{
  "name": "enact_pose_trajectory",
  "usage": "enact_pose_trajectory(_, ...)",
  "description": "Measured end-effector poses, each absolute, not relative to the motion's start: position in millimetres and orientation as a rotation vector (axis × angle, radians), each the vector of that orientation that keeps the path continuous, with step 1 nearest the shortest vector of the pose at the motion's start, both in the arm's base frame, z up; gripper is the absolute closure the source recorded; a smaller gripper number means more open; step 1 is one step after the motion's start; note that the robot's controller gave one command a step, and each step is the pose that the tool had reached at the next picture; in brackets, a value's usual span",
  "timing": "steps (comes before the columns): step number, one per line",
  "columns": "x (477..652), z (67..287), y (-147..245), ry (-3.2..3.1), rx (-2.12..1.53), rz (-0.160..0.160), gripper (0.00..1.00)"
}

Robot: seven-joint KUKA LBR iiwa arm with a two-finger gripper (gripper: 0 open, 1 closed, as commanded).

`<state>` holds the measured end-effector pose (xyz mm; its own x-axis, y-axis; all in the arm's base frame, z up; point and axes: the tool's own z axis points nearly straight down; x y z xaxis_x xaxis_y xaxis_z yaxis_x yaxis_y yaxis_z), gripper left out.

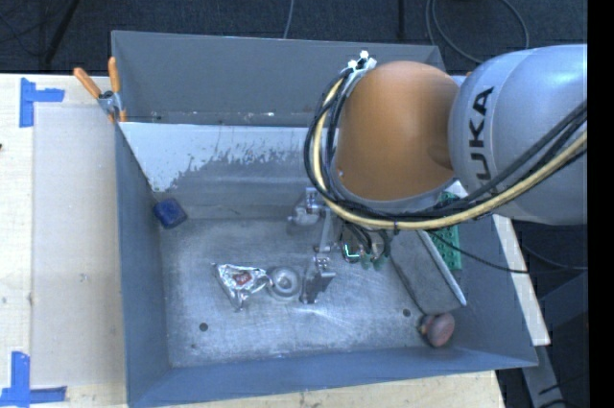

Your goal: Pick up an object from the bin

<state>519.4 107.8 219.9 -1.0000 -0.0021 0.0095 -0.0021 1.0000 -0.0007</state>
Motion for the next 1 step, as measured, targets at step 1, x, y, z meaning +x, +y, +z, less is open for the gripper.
enact_pose_trajectory(1, 534.7, 80.3, 109.3, -3.105, 0.418, 0.000, 0.00)
